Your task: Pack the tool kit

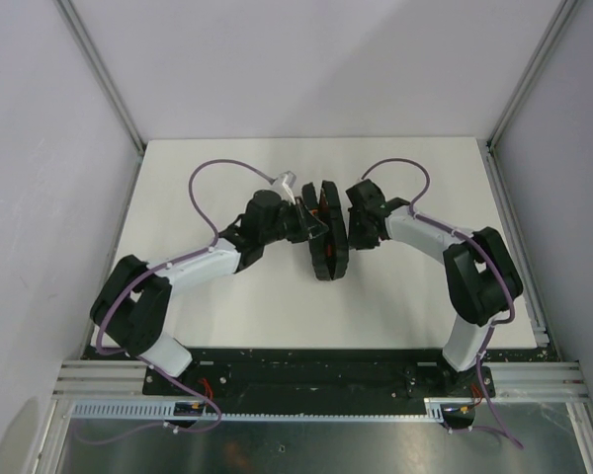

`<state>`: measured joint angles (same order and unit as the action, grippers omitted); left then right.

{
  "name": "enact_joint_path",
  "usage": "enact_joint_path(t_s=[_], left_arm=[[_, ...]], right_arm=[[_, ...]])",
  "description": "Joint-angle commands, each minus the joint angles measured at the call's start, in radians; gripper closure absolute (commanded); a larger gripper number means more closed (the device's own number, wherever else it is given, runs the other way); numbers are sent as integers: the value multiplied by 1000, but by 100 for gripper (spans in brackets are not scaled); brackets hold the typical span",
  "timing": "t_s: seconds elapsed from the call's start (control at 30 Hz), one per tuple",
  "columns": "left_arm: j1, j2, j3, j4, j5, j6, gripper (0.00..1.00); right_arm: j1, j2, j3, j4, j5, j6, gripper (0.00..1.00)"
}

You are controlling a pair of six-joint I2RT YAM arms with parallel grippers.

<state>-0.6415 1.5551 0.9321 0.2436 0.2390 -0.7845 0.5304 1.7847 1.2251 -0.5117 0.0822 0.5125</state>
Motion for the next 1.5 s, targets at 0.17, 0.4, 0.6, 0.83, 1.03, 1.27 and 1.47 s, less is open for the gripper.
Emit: enact_joint_path(t_s=[0.17,0.4,0.6,0.83,1.03,1.27,1.47], left_arm=[[-31,6,-32,57,54,81,88],[-33,-16,-46,58,-14,95,89],[-26,-98,3,-194,-318,98,82],[24,-240,-71,-304,-472,34,34],[101,-293,-160,-372,-477,-47,15],[146,-219,-251,-362,-362,-93,10],[178,-160,-349,-53,-190,-54,4]], right_arm=[[43,-95,42,62,-16,-16,72],[31,-77,41,29,25,-9,72],[7,-67,42,24,25,-4,72],[-7,-66,42,30,28,-8,72],[-17,-74,42,45,16,-12,71],[-21,-74,42,62,-3,-13,71],[-21,-64,42,68,-28,-12,71]])
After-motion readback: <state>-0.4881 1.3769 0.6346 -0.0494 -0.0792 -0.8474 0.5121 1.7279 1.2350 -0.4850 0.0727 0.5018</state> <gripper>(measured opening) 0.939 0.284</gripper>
